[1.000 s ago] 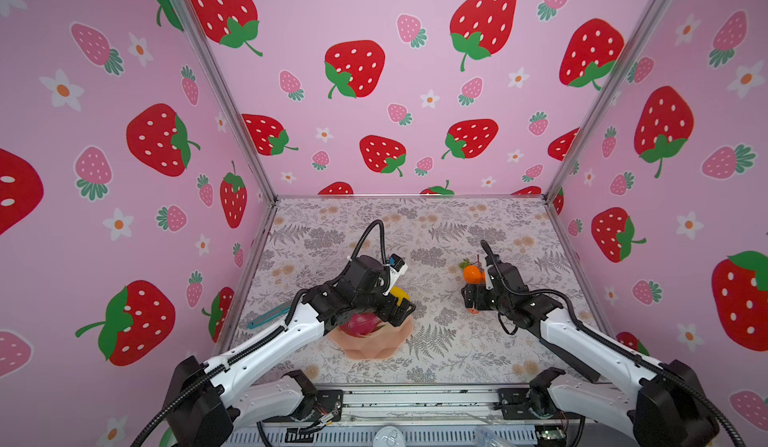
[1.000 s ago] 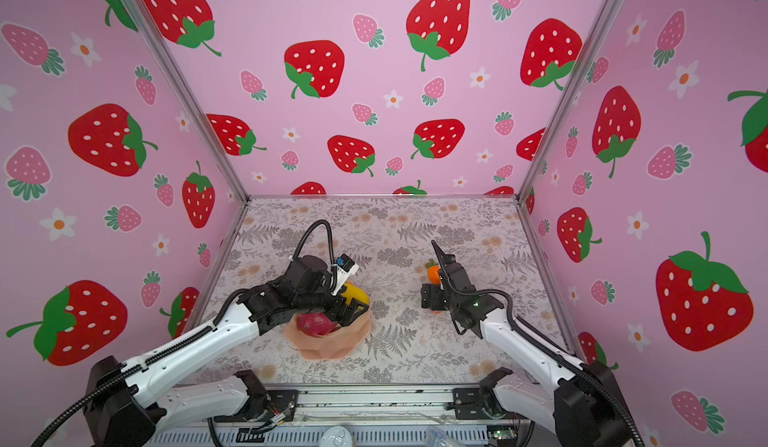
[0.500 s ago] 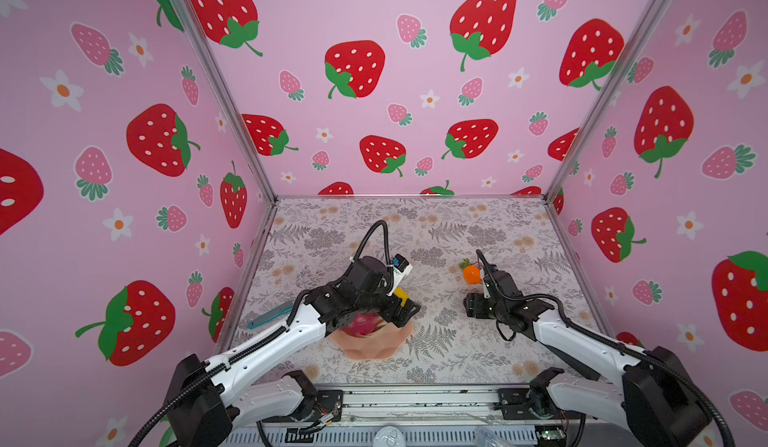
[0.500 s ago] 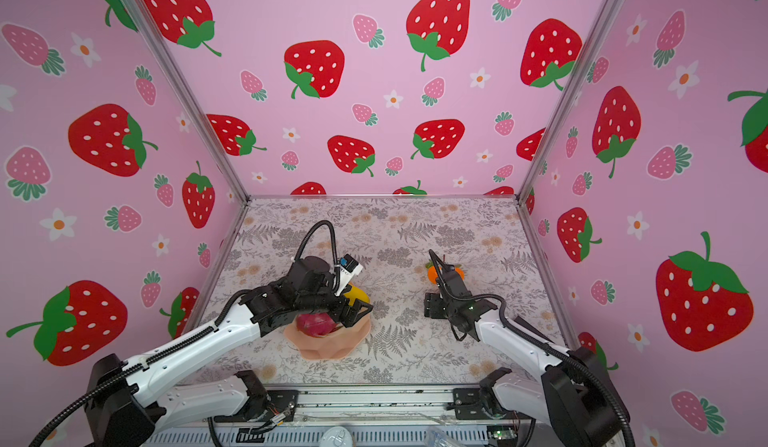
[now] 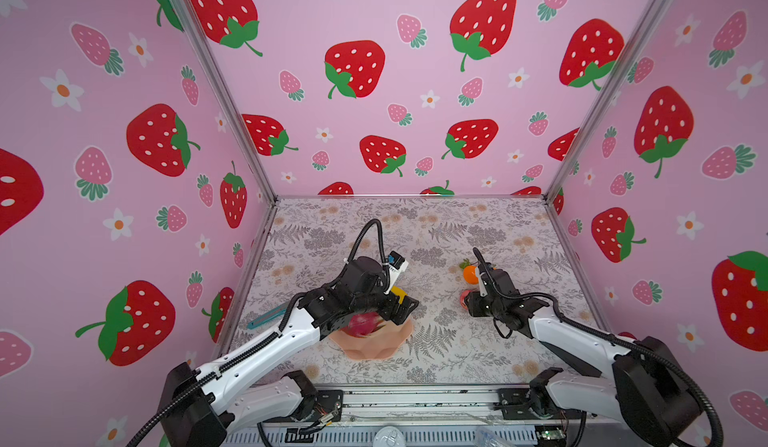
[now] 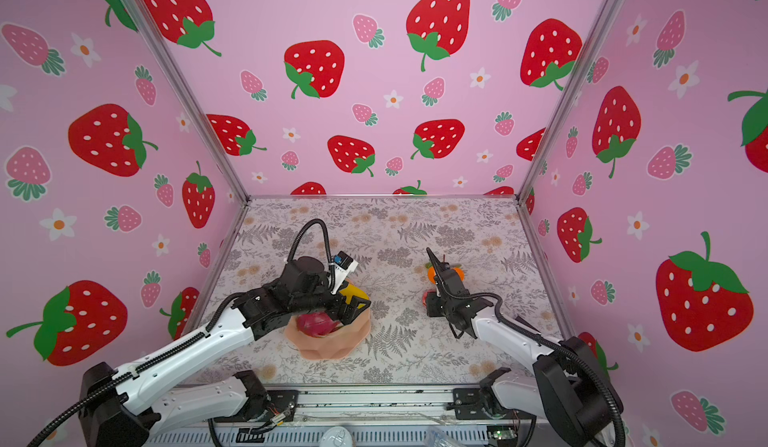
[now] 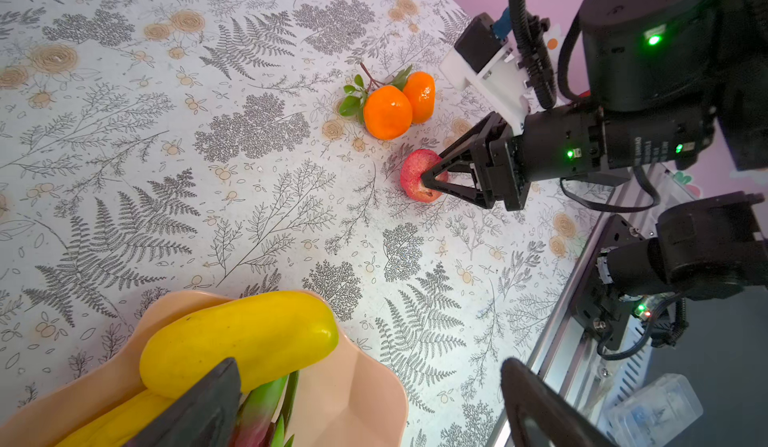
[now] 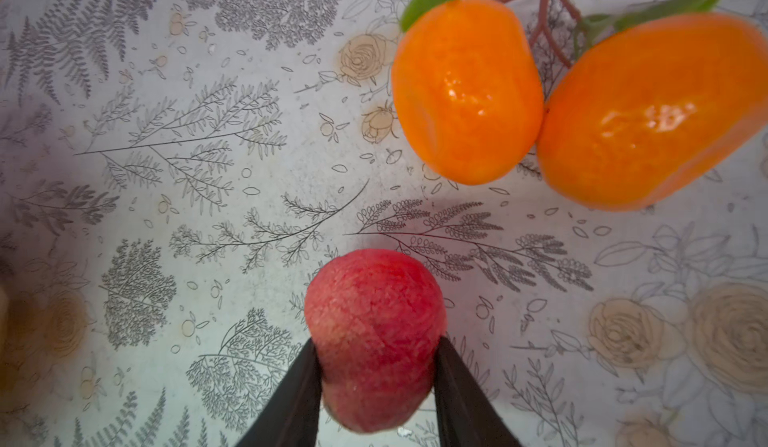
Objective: Place and organize the fake fruits in the fruit bowl
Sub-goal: 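Grasp the red apple with the right gripper and carry it into the bowl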
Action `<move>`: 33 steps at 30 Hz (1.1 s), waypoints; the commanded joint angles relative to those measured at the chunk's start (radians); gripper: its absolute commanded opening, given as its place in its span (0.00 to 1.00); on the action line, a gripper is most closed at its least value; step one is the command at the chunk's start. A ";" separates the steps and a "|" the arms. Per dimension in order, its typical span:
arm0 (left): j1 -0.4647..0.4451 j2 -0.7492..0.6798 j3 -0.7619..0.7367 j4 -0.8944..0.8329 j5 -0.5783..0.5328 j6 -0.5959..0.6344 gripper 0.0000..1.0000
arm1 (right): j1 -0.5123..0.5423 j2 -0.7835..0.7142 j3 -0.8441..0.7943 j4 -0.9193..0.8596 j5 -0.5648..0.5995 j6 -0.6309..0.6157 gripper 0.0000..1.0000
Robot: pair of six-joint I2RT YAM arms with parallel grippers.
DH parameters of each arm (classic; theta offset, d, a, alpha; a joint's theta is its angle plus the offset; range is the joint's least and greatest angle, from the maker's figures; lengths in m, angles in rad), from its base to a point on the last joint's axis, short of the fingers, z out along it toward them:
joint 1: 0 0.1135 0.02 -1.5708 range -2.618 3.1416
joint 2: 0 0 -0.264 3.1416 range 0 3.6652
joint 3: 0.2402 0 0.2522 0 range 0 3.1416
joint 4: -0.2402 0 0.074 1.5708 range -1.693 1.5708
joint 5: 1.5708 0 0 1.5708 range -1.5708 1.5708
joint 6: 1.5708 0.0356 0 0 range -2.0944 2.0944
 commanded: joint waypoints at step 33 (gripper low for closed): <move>0.001 -0.378 -0.047 -0.476 -0.276 -0.213 0.99 | 0.456 0.347 0.347 0.122 -0.385 -0.336 0.35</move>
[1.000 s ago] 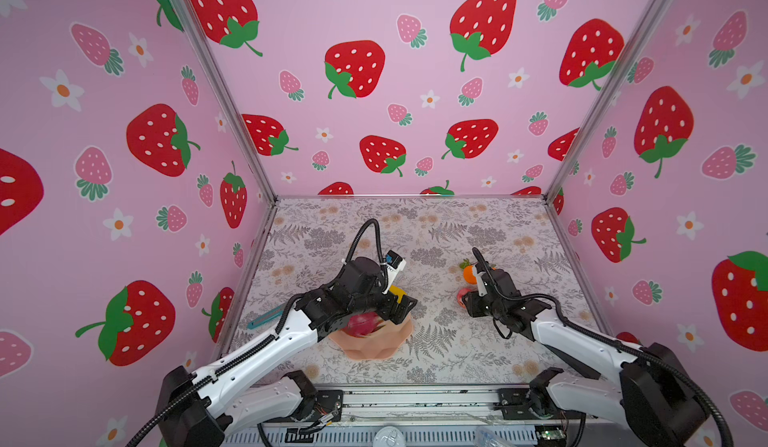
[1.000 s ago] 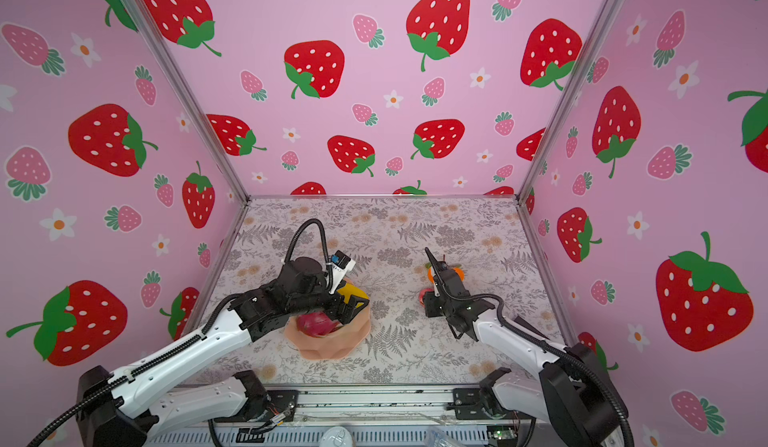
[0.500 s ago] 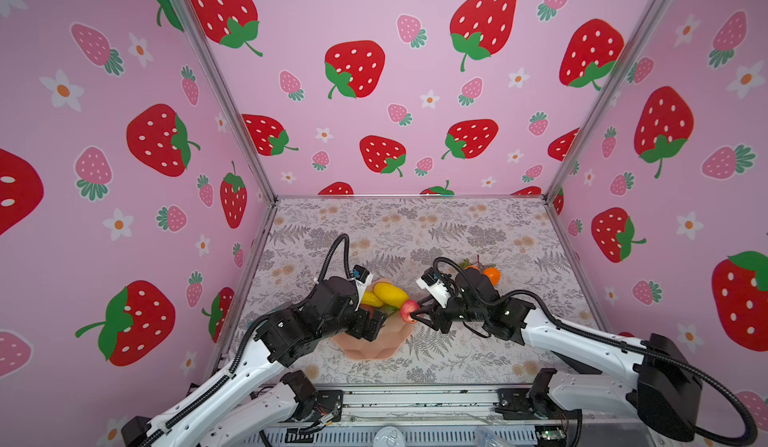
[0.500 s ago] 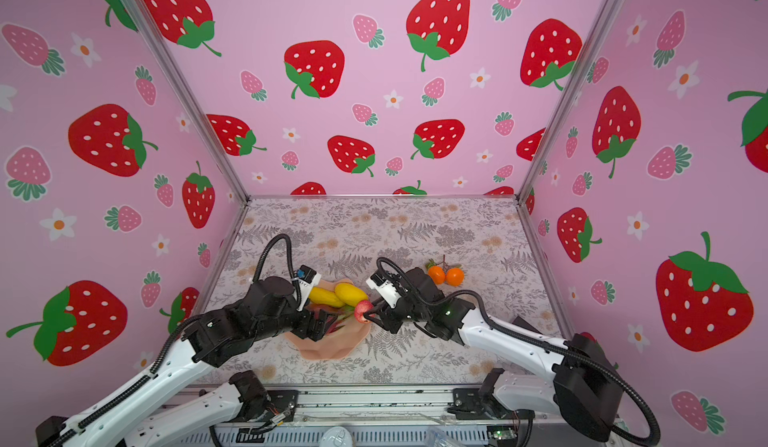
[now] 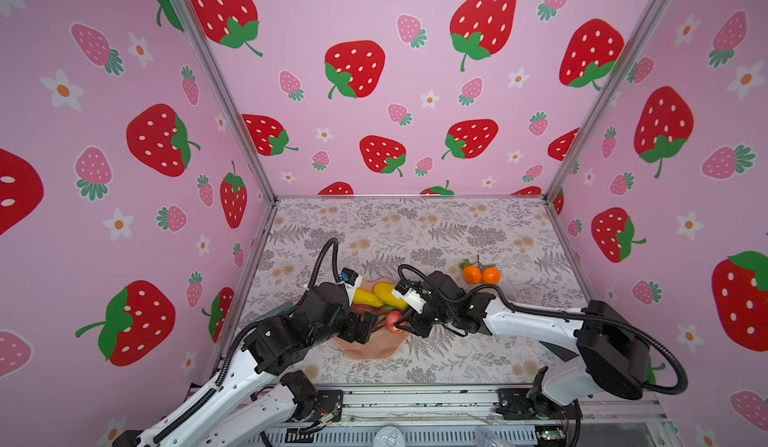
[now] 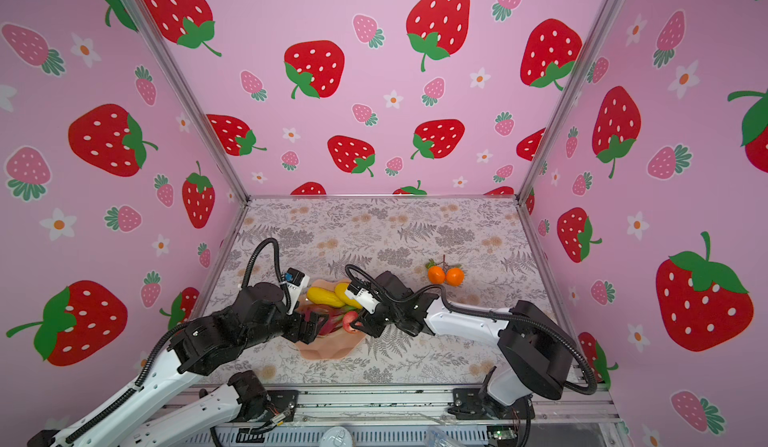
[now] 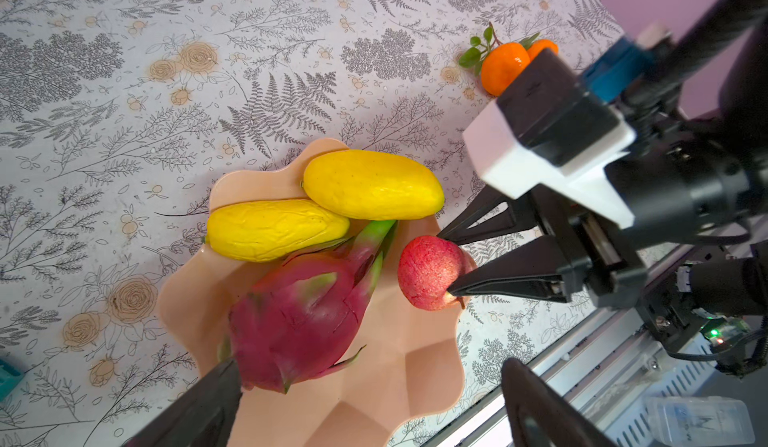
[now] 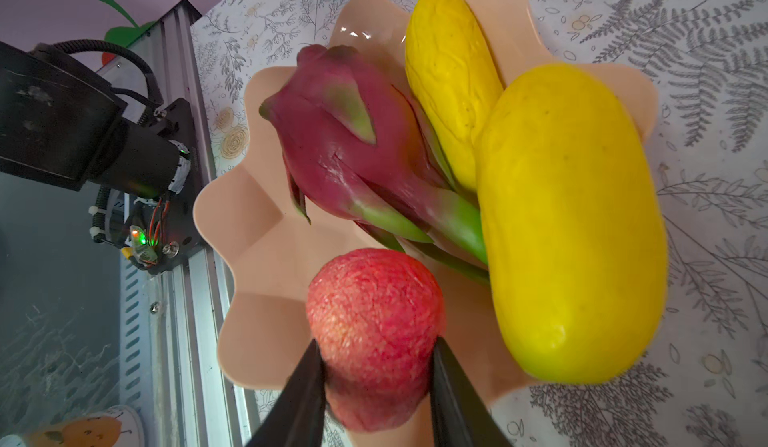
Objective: Place and organize the fake fruits in the fruit bowl
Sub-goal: 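Grasp the red apple with the right gripper and carry it into the bowl, then release the apple in the bowl and move the right gripper to the tangerines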
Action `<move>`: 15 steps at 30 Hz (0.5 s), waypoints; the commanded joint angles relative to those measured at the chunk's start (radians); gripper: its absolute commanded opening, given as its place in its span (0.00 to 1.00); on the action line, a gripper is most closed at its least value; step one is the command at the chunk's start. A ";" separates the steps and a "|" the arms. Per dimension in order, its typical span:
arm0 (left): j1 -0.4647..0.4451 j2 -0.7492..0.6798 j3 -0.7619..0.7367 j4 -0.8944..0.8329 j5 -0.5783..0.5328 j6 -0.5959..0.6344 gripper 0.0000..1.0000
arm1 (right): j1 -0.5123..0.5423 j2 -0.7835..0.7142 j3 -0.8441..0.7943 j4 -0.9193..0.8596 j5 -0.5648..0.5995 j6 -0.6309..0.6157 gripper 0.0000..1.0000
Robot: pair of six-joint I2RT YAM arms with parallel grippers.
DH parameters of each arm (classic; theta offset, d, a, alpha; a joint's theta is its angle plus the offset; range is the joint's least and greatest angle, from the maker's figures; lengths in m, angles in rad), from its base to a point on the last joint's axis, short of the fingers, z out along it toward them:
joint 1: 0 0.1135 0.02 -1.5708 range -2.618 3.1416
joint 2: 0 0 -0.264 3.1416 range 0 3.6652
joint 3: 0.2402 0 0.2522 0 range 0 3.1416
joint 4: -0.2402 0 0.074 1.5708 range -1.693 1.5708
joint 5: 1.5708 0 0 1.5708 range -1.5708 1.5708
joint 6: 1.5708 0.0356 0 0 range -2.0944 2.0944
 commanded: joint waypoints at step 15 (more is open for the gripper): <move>0.001 0.011 -0.001 -0.039 0.099 -0.004 0.99 | 0.015 0.048 0.056 -0.052 0.057 -0.046 0.59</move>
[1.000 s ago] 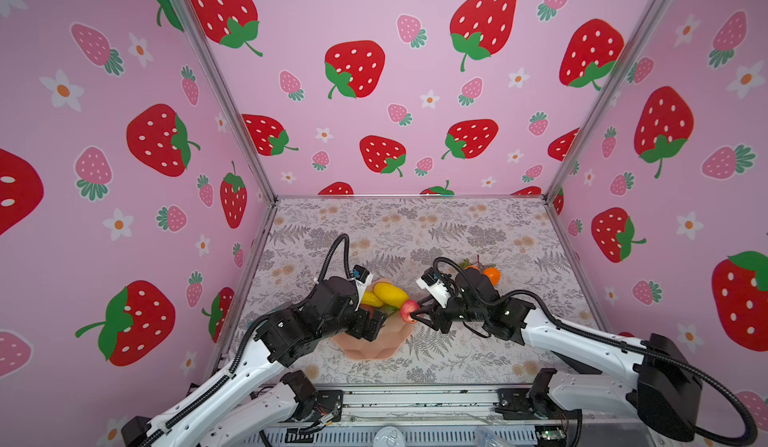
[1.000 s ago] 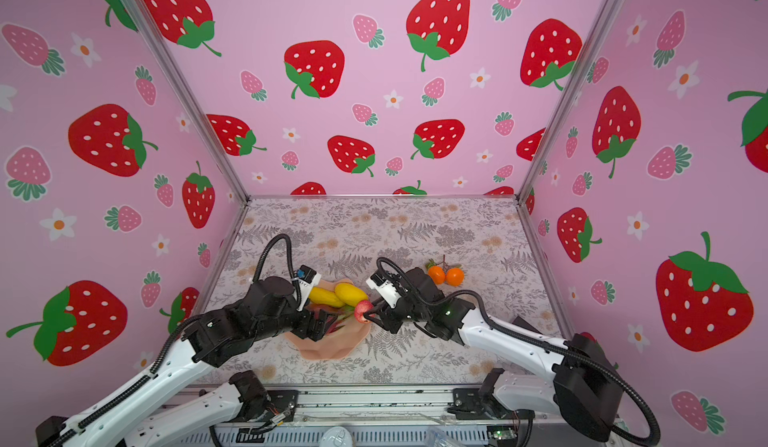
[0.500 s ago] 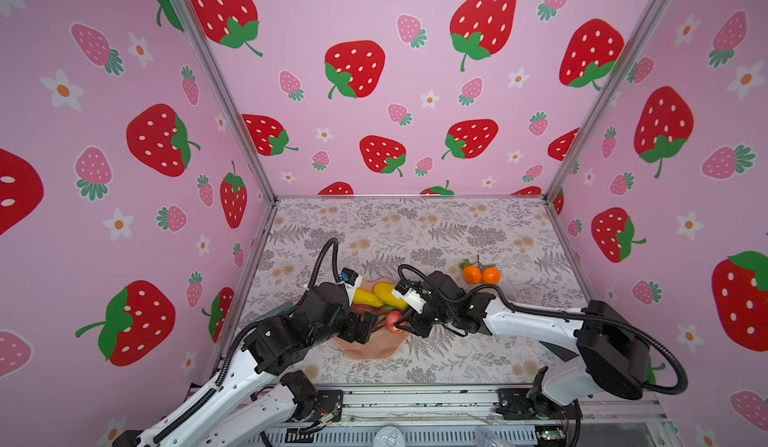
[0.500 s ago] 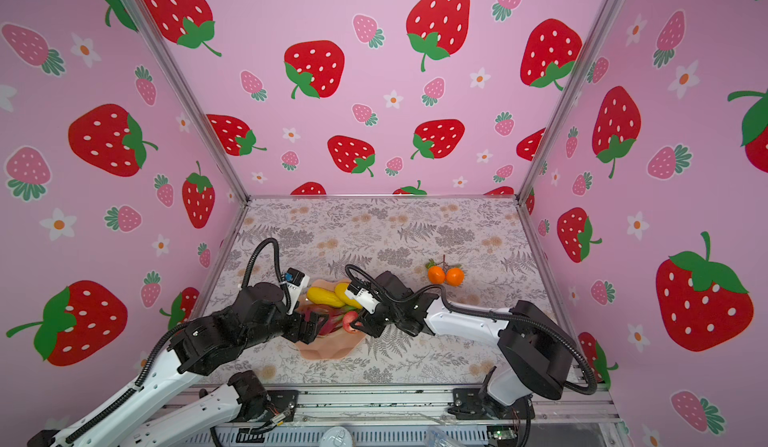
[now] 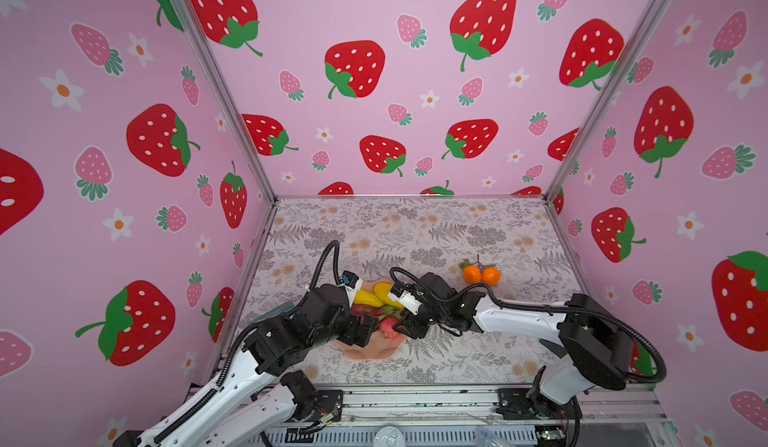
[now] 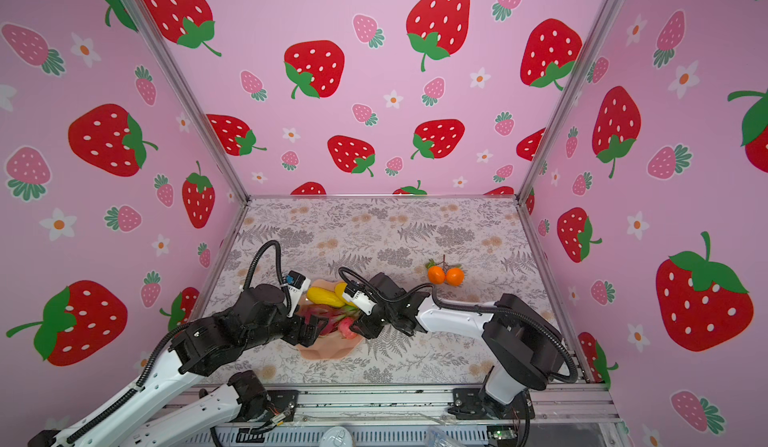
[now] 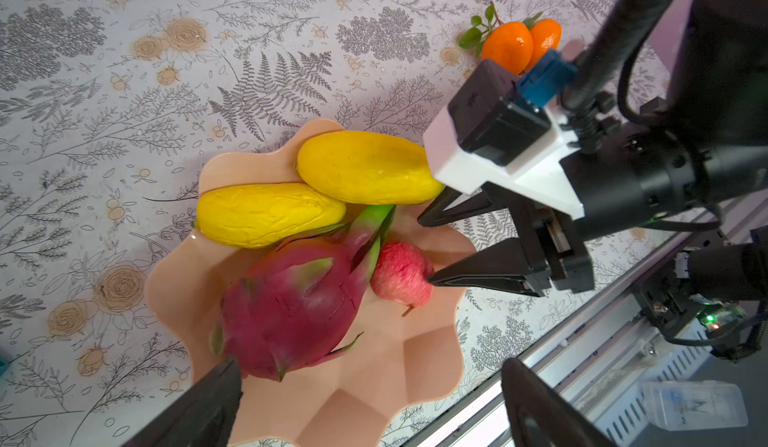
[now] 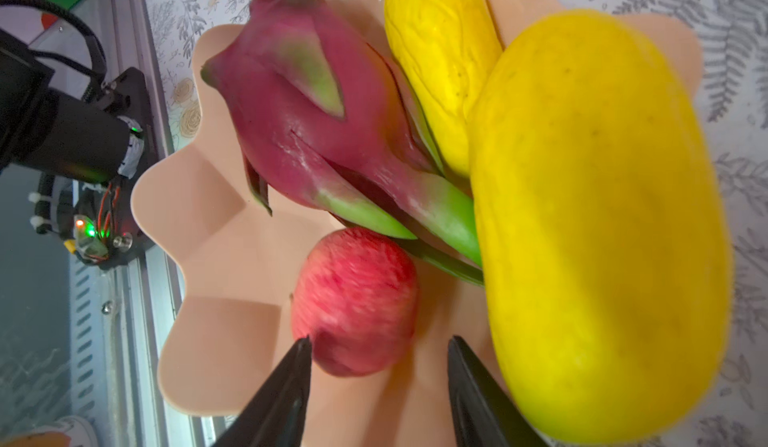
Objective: Place and organize the fake fruits in the fruit bowl
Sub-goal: 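Release the apple in the bowl and move the right gripper to the tangerines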
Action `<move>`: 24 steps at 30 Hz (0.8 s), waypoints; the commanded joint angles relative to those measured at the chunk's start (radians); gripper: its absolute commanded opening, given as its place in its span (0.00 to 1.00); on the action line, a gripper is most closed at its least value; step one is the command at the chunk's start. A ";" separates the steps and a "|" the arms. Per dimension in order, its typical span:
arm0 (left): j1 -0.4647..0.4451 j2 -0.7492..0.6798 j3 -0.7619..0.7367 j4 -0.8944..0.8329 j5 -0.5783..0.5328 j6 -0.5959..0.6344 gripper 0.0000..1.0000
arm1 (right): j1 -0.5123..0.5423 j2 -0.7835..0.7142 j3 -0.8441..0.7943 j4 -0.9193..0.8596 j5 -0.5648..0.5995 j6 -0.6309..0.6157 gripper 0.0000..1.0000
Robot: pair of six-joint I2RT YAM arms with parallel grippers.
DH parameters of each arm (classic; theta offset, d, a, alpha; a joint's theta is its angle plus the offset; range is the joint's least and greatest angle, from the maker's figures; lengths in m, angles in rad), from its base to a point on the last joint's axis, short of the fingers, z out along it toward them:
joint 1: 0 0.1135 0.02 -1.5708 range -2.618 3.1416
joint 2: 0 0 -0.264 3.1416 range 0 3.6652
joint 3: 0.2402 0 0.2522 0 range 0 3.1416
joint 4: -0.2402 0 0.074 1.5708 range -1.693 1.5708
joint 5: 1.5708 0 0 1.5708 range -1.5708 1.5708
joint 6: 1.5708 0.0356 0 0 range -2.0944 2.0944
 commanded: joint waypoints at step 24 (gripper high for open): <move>-0.002 0.240 0.097 0.237 0.185 -0.004 0.99 | -0.601 -0.280 -0.060 -0.122 0.373 0.153 0.96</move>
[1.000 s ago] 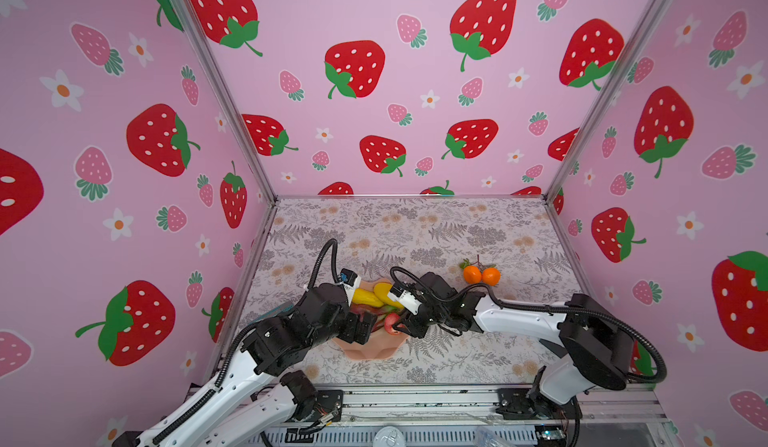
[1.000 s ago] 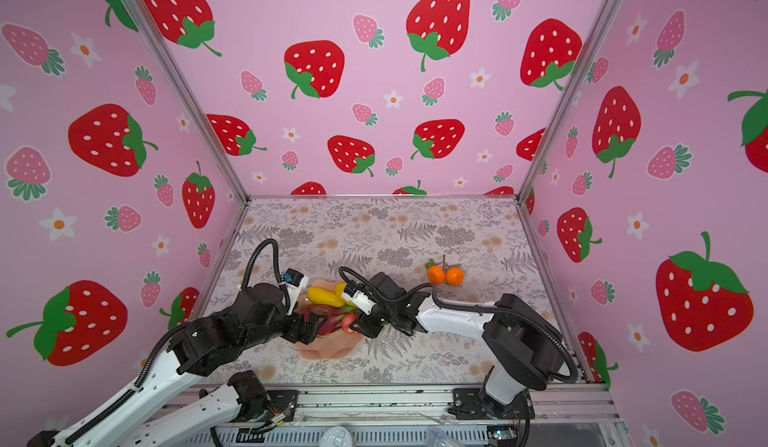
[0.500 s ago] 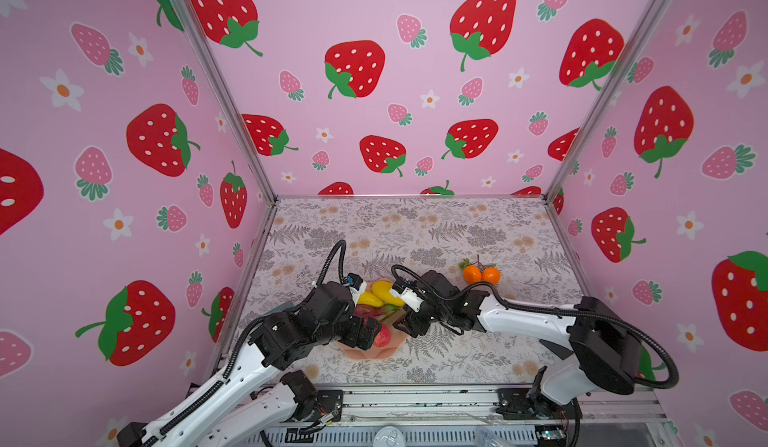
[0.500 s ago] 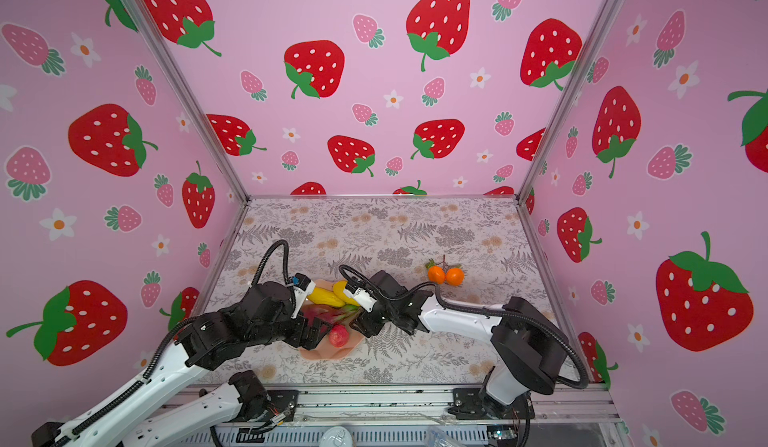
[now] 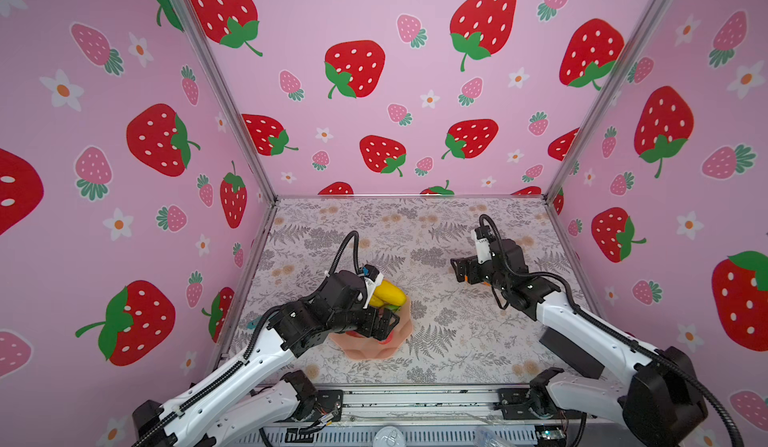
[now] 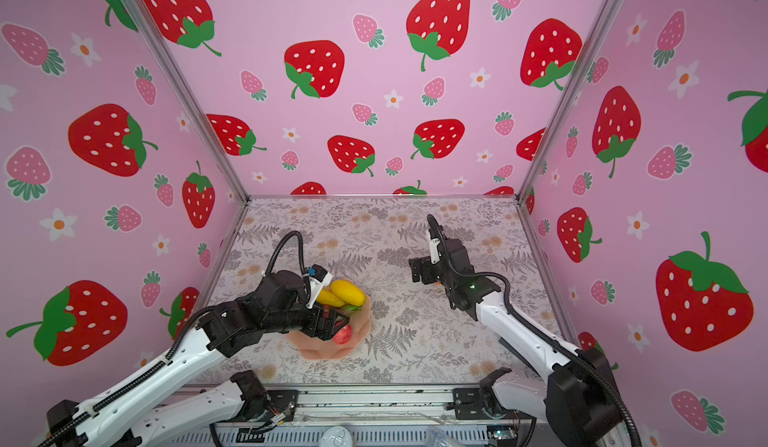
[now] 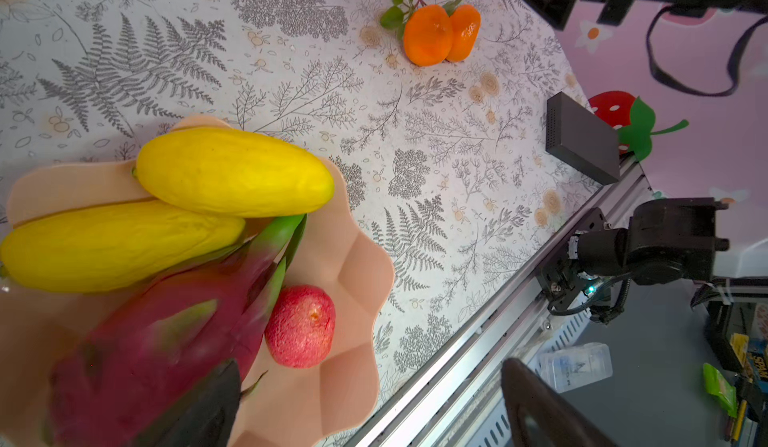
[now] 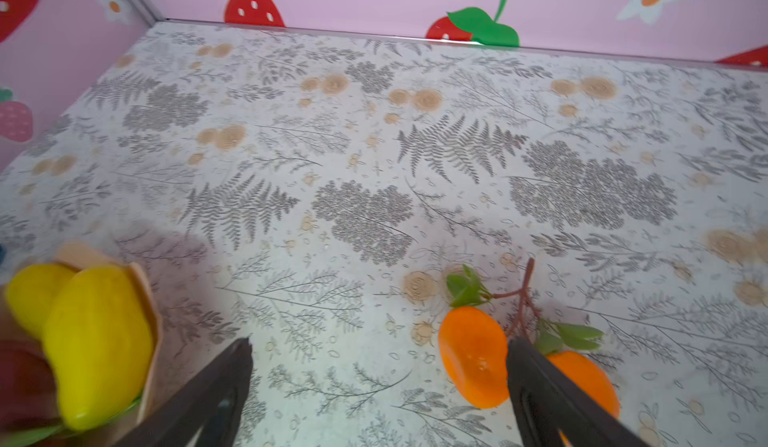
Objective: Place and organize the fake fruits in the fruit bowl
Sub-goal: 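Release the apple in the bowl and move the right gripper to the tangerines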
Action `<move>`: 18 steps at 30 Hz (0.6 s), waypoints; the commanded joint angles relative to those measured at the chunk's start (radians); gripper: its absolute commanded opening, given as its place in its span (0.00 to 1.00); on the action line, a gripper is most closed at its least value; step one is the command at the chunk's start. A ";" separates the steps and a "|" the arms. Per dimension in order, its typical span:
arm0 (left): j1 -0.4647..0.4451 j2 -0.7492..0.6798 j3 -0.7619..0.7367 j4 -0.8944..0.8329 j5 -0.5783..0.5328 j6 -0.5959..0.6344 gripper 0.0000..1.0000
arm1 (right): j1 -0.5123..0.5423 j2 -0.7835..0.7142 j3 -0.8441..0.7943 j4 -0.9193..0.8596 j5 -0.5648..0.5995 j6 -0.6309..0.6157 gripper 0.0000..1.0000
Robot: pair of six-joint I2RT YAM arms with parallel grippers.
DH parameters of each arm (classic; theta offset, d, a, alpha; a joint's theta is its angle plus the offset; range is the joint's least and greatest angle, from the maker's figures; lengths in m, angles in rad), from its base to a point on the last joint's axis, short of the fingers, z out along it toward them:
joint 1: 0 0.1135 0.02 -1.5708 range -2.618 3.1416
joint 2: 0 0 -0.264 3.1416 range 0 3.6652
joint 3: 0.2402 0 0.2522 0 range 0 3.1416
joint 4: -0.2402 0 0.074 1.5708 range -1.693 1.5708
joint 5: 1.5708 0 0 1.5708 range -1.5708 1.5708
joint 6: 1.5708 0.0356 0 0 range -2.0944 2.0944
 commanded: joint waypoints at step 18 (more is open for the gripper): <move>-0.001 0.191 0.091 0.152 -0.064 0.081 0.99 | -0.307 0.582 0.343 -0.019 -0.186 -0.072 0.55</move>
